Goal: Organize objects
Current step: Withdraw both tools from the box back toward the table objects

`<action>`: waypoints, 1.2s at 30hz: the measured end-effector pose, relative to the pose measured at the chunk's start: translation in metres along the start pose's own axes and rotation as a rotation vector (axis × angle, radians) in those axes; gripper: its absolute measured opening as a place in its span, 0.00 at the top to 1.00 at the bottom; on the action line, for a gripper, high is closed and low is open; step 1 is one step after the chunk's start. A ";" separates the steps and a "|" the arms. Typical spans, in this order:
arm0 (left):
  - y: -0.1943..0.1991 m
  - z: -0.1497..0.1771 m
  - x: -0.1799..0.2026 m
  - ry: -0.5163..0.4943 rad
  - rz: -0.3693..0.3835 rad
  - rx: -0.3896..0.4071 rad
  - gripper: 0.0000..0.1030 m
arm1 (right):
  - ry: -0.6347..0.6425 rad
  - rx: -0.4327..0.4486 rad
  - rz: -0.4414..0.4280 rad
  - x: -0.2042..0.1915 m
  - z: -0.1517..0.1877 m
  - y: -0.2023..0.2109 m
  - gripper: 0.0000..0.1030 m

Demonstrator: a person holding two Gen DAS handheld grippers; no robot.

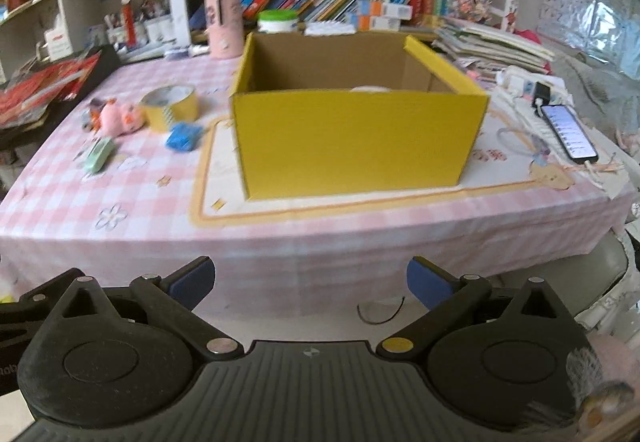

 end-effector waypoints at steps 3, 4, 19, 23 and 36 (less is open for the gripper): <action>0.004 0.007 -0.009 -0.002 -0.011 -0.007 0.07 | 0.003 -0.021 -0.013 -0.012 0.007 -0.001 0.00; 0.005 0.009 -0.012 -0.002 -0.015 -0.009 0.07 | 0.005 -0.026 -0.016 -0.015 0.010 0.000 0.00; 0.019 0.024 -0.053 0.044 -0.059 -0.011 0.07 | 0.075 -0.047 -0.081 -0.065 0.023 0.006 0.00; 0.021 0.025 -0.060 0.063 -0.066 -0.009 0.07 | 0.076 -0.045 -0.094 -0.073 0.022 0.007 0.00; 0.024 0.025 -0.082 0.075 -0.075 -0.003 0.07 | 0.086 -0.033 -0.129 -0.095 0.016 0.007 0.00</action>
Point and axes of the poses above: each gripper's, at about its wrist camera, not at the fingertips, and y roughly against the way its jaws point, x to its right, z to its underside, the point moved 7 cm from there along -y, roughly the way its jaws point, and after that the axes turned 5 degrees about -z, right-handed, at the moved point
